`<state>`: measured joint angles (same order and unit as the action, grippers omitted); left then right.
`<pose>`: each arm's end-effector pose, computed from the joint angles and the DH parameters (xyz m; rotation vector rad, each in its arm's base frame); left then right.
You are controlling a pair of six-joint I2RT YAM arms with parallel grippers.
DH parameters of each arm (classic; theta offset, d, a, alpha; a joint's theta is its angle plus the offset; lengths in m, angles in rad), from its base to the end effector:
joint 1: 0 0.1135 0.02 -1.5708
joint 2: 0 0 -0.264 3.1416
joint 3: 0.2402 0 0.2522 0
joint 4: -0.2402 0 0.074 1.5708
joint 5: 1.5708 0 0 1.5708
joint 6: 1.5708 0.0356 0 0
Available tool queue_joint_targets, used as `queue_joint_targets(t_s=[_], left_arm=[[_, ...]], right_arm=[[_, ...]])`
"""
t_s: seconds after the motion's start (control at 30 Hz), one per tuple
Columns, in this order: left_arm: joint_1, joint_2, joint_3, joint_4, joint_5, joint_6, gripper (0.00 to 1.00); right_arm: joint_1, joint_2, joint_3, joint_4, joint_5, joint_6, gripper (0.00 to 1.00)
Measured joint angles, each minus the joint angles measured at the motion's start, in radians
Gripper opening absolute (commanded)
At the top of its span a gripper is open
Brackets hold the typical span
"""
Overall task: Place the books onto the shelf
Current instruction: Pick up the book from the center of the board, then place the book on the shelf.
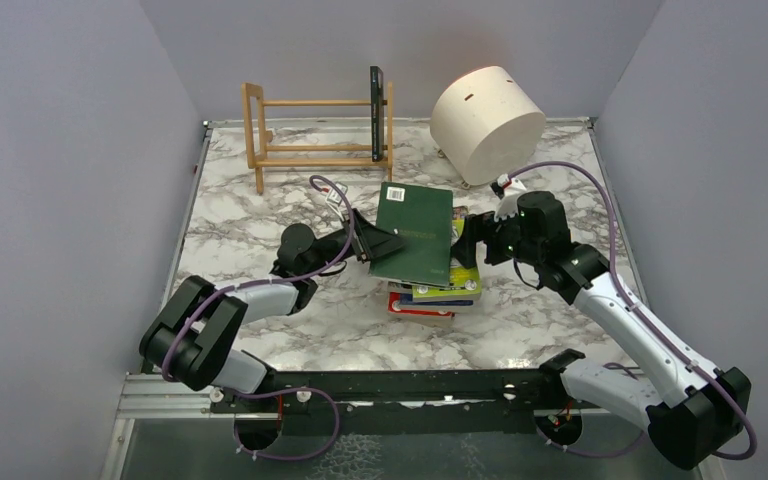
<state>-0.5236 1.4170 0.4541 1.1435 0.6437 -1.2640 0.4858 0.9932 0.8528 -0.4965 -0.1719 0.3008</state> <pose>0.2227 -0.1533 0.2260 0.0177 1.7381 -1.8457 0.1868 0.1055 0.2949 -0.3074 2.2478 0.6183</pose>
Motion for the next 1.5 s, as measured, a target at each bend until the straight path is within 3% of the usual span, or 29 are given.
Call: queue_joint_targets(t_s=[0.2,0.33,0.5,0.83,1.03,1.27,1.5], left_arm=[[0.001,0.038,0.026,0.014,0.029,-0.022,0.35],[0.001,0.054,0.027,0.015,0.037,-0.030,0.14],[0.002,0.053,0.027,0.013,0.040,-0.061,0.00],[0.022,-0.061,0.027,-0.086,0.027,0.022,0.00],[0.140,-0.235,0.093,-0.371,-0.033,0.192,0.00],[0.254,-0.270,0.335,-0.637,-0.232,0.423,0.00],[0.264,-0.156,0.510,-0.721,-0.537,0.658,0.00]], right_arm=[[0.005,0.002,0.008,0.000,0.034,0.000,0.91],[0.009,0.002,0.008,0.000,0.044,0.000,0.91],[0.011,-0.011,0.012,0.011,0.053,0.000,0.91],[0.024,-0.066,0.012,0.011,0.100,0.001,0.92],[0.024,-0.166,0.012,0.017,0.179,0.000,0.93],[0.024,-0.188,-0.020,0.030,0.211,0.000,0.93],[0.024,-0.192,-0.048,0.032,0.210,0.000,0.93]])
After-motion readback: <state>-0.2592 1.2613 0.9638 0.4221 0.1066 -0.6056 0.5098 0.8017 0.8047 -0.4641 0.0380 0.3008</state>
